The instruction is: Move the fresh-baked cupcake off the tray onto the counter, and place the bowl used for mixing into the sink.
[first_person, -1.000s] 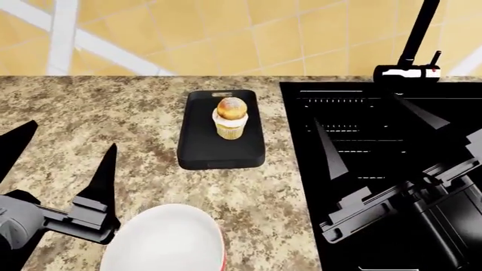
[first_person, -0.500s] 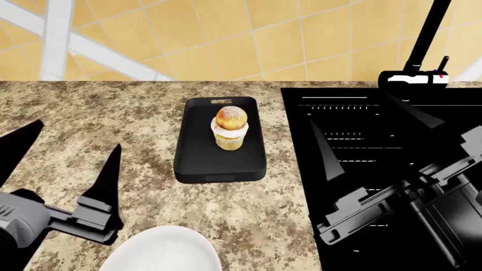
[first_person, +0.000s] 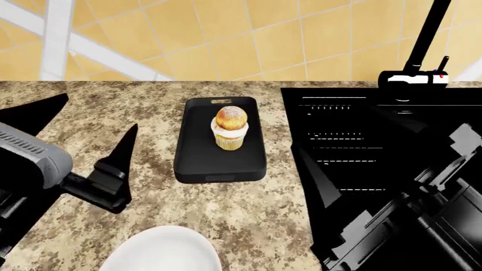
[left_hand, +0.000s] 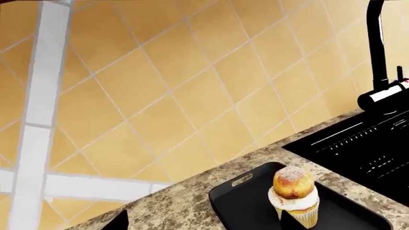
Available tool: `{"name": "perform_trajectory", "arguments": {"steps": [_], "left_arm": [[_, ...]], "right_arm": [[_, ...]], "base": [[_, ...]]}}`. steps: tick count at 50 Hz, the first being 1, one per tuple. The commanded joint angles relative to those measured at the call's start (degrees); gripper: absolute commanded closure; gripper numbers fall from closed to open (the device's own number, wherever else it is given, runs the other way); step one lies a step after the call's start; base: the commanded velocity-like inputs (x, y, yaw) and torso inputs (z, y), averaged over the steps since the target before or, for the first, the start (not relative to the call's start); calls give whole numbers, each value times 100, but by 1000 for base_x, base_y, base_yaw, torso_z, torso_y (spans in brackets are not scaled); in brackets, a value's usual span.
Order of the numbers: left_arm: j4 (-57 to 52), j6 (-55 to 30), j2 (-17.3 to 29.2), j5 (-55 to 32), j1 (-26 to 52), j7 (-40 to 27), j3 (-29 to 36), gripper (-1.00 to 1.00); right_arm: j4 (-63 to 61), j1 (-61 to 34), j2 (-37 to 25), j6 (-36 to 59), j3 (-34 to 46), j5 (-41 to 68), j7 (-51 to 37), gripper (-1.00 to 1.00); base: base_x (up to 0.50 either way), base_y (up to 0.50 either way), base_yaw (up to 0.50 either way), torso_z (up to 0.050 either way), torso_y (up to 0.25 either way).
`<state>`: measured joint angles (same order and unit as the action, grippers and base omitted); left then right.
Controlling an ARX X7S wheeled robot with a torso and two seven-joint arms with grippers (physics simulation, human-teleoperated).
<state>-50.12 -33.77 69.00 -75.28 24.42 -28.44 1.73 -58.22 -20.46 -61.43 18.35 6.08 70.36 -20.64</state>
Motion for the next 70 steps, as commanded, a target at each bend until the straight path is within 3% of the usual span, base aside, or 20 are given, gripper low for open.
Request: {"name": "perform_trajectory", "arguments": {"steps": [1, 5, 8, 12, 20, 31, 43, 50, 70], "left_arm": [[915, -1508, -506, -810, 2854, 465, 1359, -100], [1159, -2013, -728, -1133, 3587, 841, 1658, -100], [1338, -2275, -963, -645, 4032, 1789, 1981, -100], [1840, -2602, -1245, -595, 4468, 2468, 2299, -100], [2669, -3049, -1730, -91, 5164, 3180, 2837, -100], [3158, -2873, -2199, 333, 5161, 3678, 3198, -100], [3616, -2609, -2570, 976, 5130, 4380, 3733, -100], [3951, -2538, -2697, 1235, 5199, 4693, 3958, -100], [4718, -2137, -2714, 1991, 5520, 5626, 4419, -100]], "right_arm": [[111, -793, -632, 64, 11, 1273, 129, -100], [168, -1005, -687, 154, 86, 1498, 206, -100], [126, -1066, -716, 185, 134, 1665, 236, -100], [87, -1165, -788, 232, 163, 1828, 401, -100], [141, -1551, -925, 479, 352, 2364, 684, -100], [682, -2901, -367, 1073, 1041, 3372, 377, -100], [1660, -4960, 231, 2504, 2113, 5020, 394, -100], [2054, -5739, 547, 3317, 2464, 4942, 606, -100], [3262, -6504, 1191, 4441, 3080, 4384, 1422, -100]], "base": [[0, 0, 0, 0, 0], [0, 0, 0, 0, 0], [0, 0, 0, 0, 0], [0, 0, 0, 0, 0], [0, 0, 0, 0, 0], [0, 0, 0, 0, 0], [0, 0, 0, 0, 0], [0, 0, 0, 0, 0], [0, 0, 0, 0, 0]]}}
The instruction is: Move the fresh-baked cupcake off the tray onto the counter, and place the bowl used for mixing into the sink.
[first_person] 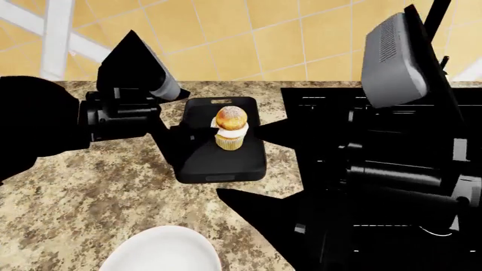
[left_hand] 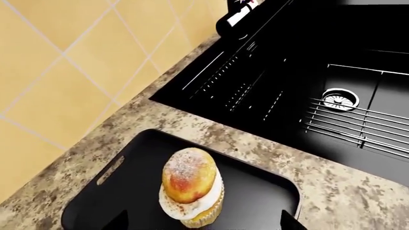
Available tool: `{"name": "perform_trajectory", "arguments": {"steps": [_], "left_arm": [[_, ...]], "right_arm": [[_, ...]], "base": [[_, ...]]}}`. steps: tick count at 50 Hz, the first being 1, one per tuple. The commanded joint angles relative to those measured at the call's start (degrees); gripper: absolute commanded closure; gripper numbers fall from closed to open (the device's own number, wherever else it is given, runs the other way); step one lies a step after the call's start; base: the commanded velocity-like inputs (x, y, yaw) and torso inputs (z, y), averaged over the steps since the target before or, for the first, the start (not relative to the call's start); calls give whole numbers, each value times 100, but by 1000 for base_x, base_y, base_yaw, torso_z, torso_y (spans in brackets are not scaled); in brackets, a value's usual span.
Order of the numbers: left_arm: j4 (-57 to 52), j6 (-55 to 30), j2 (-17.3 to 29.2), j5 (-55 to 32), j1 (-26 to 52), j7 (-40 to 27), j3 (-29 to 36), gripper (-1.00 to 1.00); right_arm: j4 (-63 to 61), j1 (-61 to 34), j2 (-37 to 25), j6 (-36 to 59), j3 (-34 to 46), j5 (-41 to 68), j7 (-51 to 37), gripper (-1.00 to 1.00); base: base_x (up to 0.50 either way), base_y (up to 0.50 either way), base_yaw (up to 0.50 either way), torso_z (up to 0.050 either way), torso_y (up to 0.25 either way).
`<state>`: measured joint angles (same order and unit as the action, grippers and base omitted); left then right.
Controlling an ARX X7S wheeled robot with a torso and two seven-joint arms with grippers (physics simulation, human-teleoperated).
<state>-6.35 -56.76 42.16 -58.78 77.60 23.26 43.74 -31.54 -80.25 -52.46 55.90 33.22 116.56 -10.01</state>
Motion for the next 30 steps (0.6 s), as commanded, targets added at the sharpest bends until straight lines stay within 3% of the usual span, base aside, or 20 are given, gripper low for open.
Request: {"name": "perform_trajectory", "arguments": {"steps": [1, 20, 30], "left_arm": [[344, 177, -27, 354, 199, 473, 228, -100], [71, 179, 26, 187, 86, 558, 245, -100], [457, 401, -244, 457, 64, 788, 460, -100]], "right_arm": [[590, -488, 294, 654, 355, -255, 363, -100], [310, -321, 95, 606, 381, -302, 142, -100], [128, -150, -72, 575, 338, -274, 205, -100]], "base": [[0, 0, 0, 0, 0], [0, 0, 0, 0, 0], [0, 0, 0, 0, 0]]}}
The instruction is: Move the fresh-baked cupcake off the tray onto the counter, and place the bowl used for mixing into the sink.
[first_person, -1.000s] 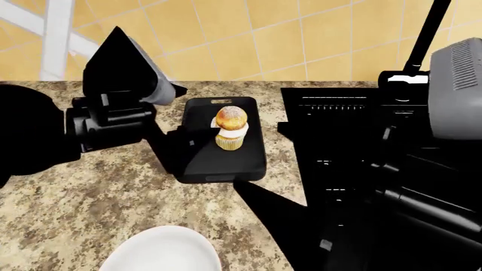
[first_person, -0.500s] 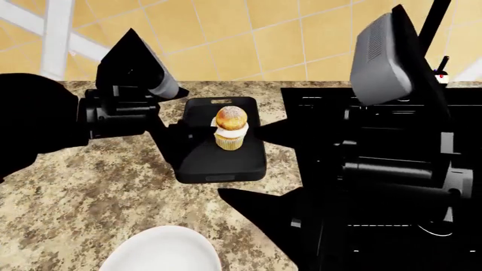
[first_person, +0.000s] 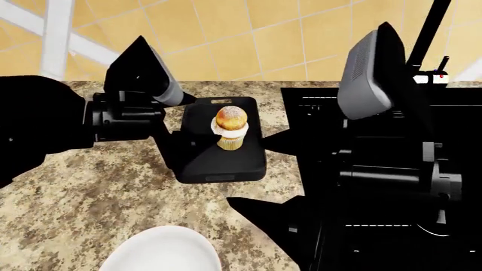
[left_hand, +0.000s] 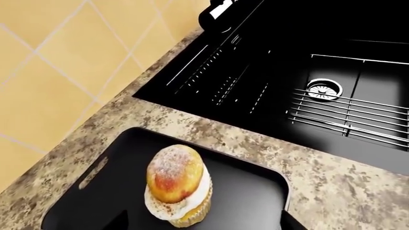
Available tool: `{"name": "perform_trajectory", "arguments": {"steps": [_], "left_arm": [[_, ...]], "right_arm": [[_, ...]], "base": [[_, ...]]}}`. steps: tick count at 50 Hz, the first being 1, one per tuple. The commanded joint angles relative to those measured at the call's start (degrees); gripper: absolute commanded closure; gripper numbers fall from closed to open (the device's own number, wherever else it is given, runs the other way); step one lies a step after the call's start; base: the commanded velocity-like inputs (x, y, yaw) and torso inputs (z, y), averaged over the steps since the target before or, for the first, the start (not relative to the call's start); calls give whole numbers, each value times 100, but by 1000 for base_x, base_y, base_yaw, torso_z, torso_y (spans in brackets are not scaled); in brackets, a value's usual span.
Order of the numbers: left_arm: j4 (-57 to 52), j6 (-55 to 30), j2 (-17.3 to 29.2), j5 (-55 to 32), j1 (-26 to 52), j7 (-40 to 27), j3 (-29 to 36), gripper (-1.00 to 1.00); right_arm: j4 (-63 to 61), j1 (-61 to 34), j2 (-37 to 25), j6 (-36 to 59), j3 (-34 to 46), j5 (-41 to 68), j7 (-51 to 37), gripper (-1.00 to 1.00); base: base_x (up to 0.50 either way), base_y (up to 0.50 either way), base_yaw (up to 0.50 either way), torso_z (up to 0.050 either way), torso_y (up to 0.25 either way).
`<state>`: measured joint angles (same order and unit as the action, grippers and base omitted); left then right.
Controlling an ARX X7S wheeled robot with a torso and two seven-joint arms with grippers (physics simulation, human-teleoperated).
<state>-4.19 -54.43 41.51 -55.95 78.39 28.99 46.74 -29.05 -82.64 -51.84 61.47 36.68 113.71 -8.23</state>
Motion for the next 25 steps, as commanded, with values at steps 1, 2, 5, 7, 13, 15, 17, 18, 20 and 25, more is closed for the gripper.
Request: {"name": "perform_trajectory", "arguments": {"steps": [1, 2, 5, 7, 13, 15, 17, 18, 20, 25], "left_arm": [[267, 165, -207, 189, -10, 227, 184, -100], [292, 189, -226, 207, -18, 248, 199, -100], [506, 280, -316, 298, 11, 301, 220, -100], [615, 296, -355, 336, -1, 291, 240, -100], [891, 324, -378, 365, 2, 292, 211, -100], [995, 362, -396, 442, -5, 285, 245, -100], [1132, 360, -437, 445, 3, 258, 224, -100], [1176, 359, -454, 461, 5, 239, 227, -100], [1201, 371, -460, 496, -22, 220, 255, -100], [1398, 382, -540, 552, -8, 184, 271, -100]], "right_arm": [[-130, 67, -151, 16, -5, 71, -3, -100], [-157, 55, -164, 34, -5, 91, 3, -100], [-237, 117, -177, 20, -4, 67, 6, -100], [-274, 161, -177, 4, -4, 37, 8, -100], [-401, 255, -242, -25, -9, 38, -13, -100], [-419, 255, -275, -37, -16, 60, -42, -100], [-450, 255, -309, -58, -30, 91, -72, -100], [-480, 265, -329, -71, -40, 110, -80, -100], [-581, 305, -374, -86, -58, 131, -83, -100], [-611, 335, -410, -109, -83, 114, -71, -100]], "base": [[0, 0, 0, 0, 0], [0, 0, 0, 0, 0], [0, 0, 0, 0, 0], [0, 0, 0, 0, 0], [0, 0, 0, 0, 0], [0, 0, 0, 0, 0], [0, 0, 0, 0, 0], [0, 0, 0, 0, 0], [0, 0, 0, 0, 0], [0, 0, 0, 0, 0]]}}
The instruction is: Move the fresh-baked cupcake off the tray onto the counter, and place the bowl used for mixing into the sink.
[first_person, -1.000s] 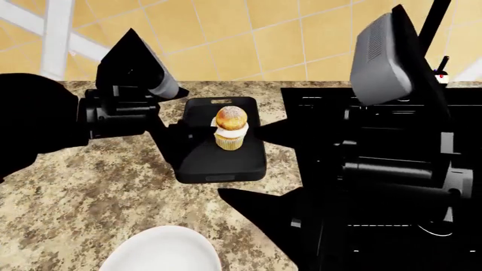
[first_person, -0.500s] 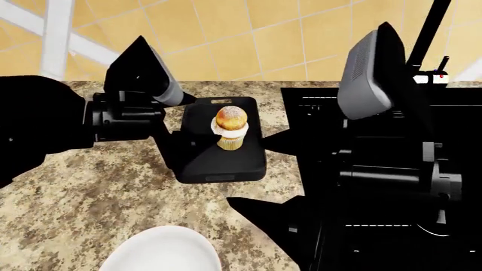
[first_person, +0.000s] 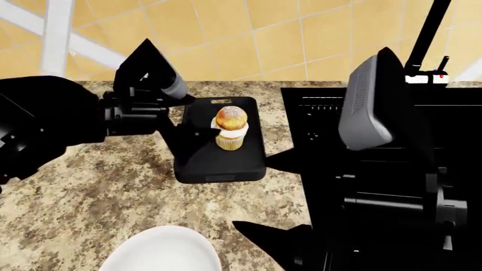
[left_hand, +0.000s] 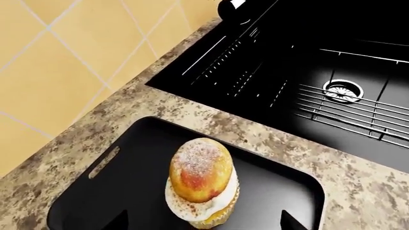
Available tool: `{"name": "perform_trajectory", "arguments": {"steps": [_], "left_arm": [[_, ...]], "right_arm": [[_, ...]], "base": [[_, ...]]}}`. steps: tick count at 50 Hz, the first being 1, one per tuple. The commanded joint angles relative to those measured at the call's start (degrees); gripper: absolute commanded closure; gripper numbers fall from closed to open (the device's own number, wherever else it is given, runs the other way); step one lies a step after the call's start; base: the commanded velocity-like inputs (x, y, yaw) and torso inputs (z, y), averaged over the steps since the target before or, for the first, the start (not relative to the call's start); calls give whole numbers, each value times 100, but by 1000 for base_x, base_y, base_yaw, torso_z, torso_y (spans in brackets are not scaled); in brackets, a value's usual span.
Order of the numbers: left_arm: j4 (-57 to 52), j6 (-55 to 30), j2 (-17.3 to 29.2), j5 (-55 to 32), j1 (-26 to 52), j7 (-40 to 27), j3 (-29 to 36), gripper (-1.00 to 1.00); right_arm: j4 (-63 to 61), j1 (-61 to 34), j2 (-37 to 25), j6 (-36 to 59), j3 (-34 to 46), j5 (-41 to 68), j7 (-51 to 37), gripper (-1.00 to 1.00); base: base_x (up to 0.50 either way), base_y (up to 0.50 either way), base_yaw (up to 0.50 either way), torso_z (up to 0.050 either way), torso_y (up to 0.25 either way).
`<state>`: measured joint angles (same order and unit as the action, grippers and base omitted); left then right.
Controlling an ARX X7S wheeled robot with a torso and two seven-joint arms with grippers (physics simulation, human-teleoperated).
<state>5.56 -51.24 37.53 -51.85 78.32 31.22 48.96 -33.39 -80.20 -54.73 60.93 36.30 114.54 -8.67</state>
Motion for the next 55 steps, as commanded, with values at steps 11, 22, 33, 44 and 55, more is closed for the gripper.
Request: {"name": "perform_trajectory", "arguments": {"steps": [11, 22, 33, 44, 55], "left_arm": [[943, 339, -428, 413, -64, -2, 188, -100], [1017, 488, -594, 563, -29, -4, 274, -100], [1317, 664, -823, 701, -47, 127, 399, -100], [1568, 823, -983, 802, -82, 224, 481, -100], [1571, 873, -1060, 819, -124, 272, 536, -100]], "right_arm": [[-182, 210, -71, -48, -10, -134, 50, -100], [-303, 270, -178, -116, -75, -103, 50, -100], [-264, 347, -160, -74, -53, -270, 158, -100], [-276, 321, -125, -62, -21, -265, 123, -100], [-291, 389, -116, -64, -17, -374, 187, -100]], "base": [[0, 0, 0, 0, 0], [0, 0, 0, 0, 0], [0, 0, 0, 0, 0], [0, 0, 0, 0, 0], [0, 0, 0, 0, 0]]}}
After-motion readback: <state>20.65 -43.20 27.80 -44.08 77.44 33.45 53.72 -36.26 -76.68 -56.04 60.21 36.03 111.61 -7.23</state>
